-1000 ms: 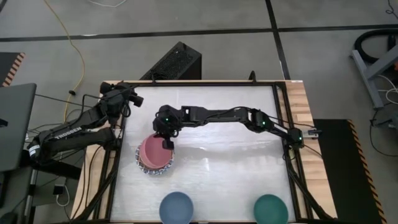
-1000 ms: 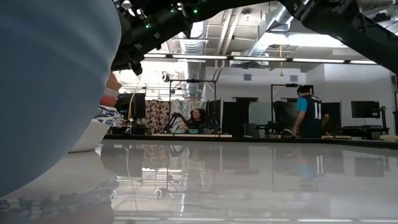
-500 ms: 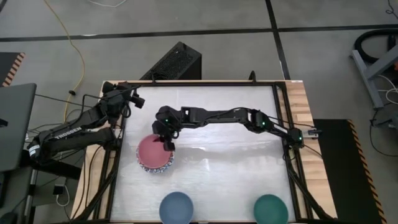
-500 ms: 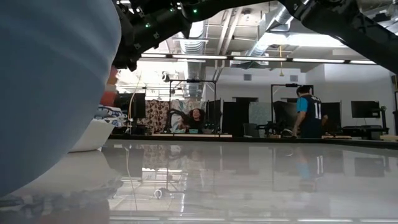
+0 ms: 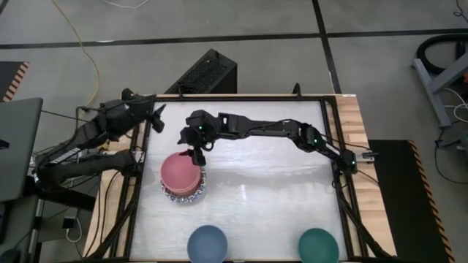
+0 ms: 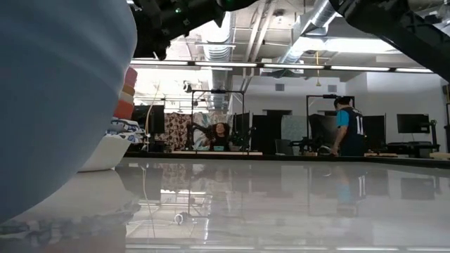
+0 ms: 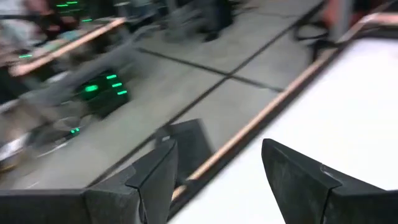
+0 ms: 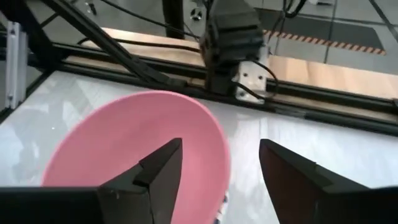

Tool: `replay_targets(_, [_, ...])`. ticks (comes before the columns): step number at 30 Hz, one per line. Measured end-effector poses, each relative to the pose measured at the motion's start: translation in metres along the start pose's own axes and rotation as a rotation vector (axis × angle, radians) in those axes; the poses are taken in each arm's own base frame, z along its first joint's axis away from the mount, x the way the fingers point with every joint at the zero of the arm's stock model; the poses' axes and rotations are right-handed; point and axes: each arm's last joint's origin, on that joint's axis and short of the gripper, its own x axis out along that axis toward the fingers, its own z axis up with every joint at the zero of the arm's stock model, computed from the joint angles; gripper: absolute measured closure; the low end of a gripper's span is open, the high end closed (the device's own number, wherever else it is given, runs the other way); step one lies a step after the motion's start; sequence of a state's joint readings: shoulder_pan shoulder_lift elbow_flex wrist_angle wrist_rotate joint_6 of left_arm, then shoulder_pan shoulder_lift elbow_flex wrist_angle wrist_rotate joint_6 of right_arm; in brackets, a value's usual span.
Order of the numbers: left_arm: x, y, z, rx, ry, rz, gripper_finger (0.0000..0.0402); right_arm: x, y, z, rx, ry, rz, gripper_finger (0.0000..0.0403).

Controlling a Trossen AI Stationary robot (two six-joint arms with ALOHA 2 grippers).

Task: Nest bowls inside each other
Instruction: Stack the green bowl into the pink bowl

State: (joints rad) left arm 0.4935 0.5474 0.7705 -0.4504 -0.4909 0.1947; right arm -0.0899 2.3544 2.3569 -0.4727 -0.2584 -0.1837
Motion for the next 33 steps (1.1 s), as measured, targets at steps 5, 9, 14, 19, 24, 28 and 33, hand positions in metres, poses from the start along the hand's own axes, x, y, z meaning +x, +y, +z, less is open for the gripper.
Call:
replay_targets(5, [-0.019,0.001,0.007,-0.027,-0.011,-0.269,0.0178,-0.009,-0.007,0.001,-0.012,0.034,-0.055,0.0177])
replay_targets(9, [-0.028,-0.002,0.000,-0.054,-0.014,-0.442,0.0178,-0.048,-0.004,0.022,-0.131,0.068,-0.098,0.0181])
replay_targets(14, [-0.031,-0.008,-0.016,-0.119,-0.007,-0.549,0.0178,-0.112,0.012,0.047,-0.217,0.121,-0.022,0.0194])
replay_targets(19, [-0.024,-0.018,-0.033,-0.123,-0.008,-0.569,0.0178,-0.166,0.034,0.046,-0.220,0.276,0.147,0.0211])
replay_targets(24, [-0.020,-0.026,-0.037,-0.113,0.024,-0.614,0.0178,-0.206,0.052,0.032,0.095,0.544,0.174,0.0224])
replay_targets(28, [-0.018,-0.032,-0.032,-0.105,-0.005,-0.664,0.0178,-0.192,0.076,0.018,0.188,0.713,0.112,0.0232])
replay_targets(33, [-0.022,-0.037,-0.025,-0.074,-0.035,-0.719,0.0178,-0.201,0.118,-0.012,0.240,0.879,0.122,0.0236])
